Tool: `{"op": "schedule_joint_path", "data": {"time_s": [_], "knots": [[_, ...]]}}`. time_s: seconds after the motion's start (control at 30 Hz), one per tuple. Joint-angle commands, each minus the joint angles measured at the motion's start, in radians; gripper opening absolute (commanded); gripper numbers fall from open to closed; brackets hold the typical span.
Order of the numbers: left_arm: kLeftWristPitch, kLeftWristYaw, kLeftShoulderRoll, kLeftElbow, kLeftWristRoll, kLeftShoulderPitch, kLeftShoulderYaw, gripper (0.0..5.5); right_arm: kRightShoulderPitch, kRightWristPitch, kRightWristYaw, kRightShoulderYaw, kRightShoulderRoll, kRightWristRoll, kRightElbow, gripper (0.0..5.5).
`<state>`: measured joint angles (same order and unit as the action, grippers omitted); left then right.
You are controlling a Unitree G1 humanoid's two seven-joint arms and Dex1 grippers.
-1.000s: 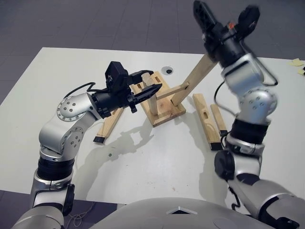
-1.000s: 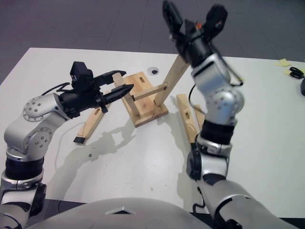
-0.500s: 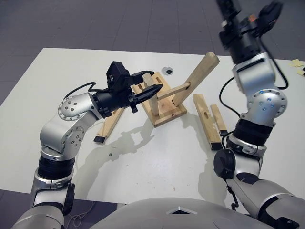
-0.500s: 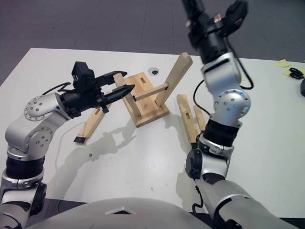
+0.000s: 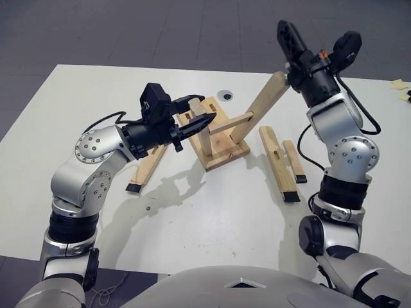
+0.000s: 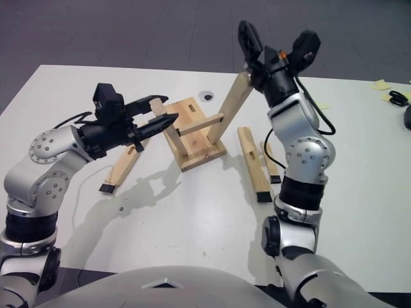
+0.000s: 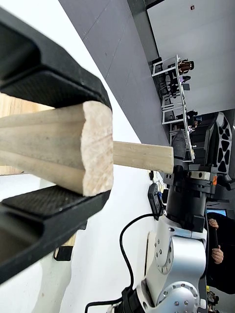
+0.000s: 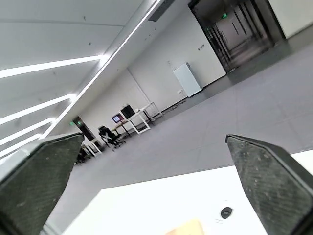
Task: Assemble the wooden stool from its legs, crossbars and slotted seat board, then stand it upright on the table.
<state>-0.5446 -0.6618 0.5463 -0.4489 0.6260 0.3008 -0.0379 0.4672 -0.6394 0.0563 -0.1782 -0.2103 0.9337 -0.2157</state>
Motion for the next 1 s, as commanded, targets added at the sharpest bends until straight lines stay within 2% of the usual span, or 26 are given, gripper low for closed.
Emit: {"op": "schedule_joint_path", "data": {"time_s": [0.03,0.17,0.37,0.5,0.57,0.6,0.77,0.9,1.0], "knots": [[-0.090,-0.017,0.015,0.039,-0.016,-0.068,-0.072,2.10,-0.105,-0.101,-0.032,0.095,0.033,-0.048,0.079,5.40],[-0.086,-0.015,0.014,0.046,-0.018,-0.065,-0.074,2.10,-0.109,-0.085,-0.049,0.060,0.049,-0.069,0.074,5.40],[-0.085,-0.018,0.016,0.048,-0.015,-0.064,-0.074,2.10,-0.104,-0.118,-0.085,-0.023,0.078,0.038,0.030,5.40],[-0.086,-0.020,0.016,0.050,-0.015,-0.058,-0.076,2.10,-0.027,-0.106,-0.084,-0.155,0.078,0.240,0.003,5.40],[-0.087,-0.017,0.015,0.052,-0.012,-0.053,-0.070,2.10,0.037,-0.076,-0.078,-0.210,0.036,0.279,-0.004,5.40],[-0.087,-0.013,0.013,0.053,-0.010,-0.051,-0.066,2.47,0.066,-0.066,-0.073,-0.232,0.017,0.290,-0.001,5.40],[-0.114,0.018,-0.020,0.059,0.036,-0.003,-0.002,3.26,0.224,-0.018,-0.032,-0.301,-0.068,0.322,0.039,5.40],[-0.140,0.016,-0.031,0.054,0.071,0.017,0.024,3.83,0.267,-0.003,-0.021,-0.277,-0.077,0.303,0.039,5.40],[-0.166,0.009,-0.045,0.042,0.118,0.025,0.037,4.39,0.250,0.002,-0.017,-0.216,-0.039,0.257,0.043,5.40]]}}
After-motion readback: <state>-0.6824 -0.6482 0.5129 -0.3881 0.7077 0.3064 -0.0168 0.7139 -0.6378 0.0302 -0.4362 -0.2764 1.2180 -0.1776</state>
